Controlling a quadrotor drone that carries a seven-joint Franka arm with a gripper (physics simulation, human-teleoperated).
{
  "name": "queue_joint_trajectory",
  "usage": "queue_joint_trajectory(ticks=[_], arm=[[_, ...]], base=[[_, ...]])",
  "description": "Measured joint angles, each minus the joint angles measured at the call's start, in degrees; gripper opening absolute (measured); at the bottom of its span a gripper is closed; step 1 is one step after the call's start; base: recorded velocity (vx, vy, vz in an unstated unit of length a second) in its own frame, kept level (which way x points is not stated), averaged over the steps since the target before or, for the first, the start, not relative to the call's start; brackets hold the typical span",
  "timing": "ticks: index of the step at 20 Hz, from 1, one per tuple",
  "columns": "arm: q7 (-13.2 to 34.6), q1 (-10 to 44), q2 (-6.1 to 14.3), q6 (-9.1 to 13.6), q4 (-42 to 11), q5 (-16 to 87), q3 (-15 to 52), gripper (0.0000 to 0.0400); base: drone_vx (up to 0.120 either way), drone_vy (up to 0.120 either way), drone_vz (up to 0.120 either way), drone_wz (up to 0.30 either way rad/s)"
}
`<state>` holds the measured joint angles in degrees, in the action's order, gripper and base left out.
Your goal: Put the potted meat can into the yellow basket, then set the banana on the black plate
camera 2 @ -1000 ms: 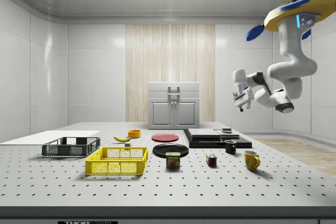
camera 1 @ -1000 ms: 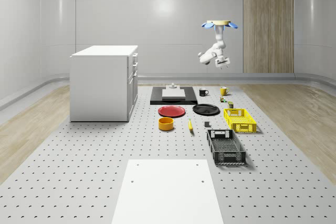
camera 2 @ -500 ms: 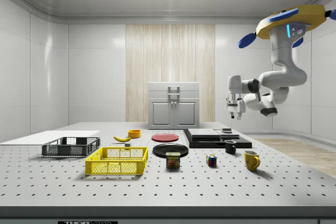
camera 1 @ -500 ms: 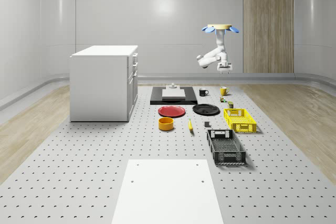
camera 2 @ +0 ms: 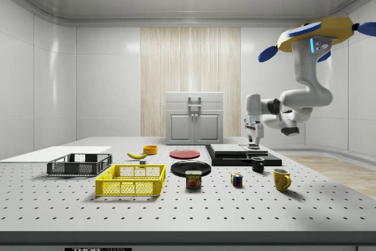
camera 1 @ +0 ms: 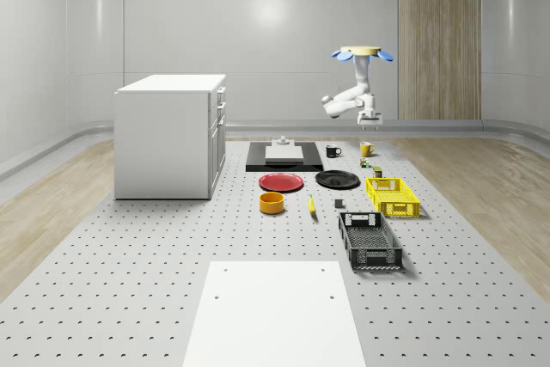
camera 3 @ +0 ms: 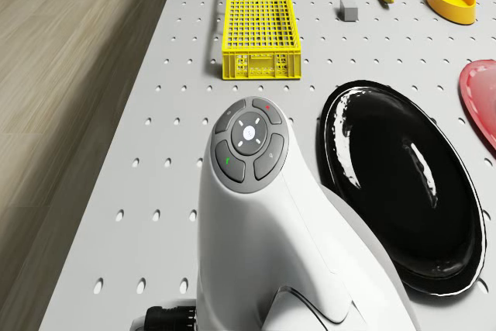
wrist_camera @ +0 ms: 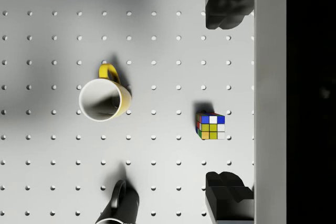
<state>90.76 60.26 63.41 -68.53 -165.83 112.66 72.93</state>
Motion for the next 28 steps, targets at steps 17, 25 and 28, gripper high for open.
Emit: queue_joint_trajectory(ticks=[17,25,28], arm=[[1.80,1.96,4.95,-4.30,0.35,-2.54,1.71,0.0400],[2.42,2.63,7.06,-6.24,0.49,-3.61,2.31,0.0400],[2.63,2.85,7.81,-6.93,0.54,-3.99,2.51,0.0400]], base=[[0.120,0.000,-0.115,0.000],[0.120,-0.020,0.000,0.000],[0.120,-0.027,0.000,0.000]])
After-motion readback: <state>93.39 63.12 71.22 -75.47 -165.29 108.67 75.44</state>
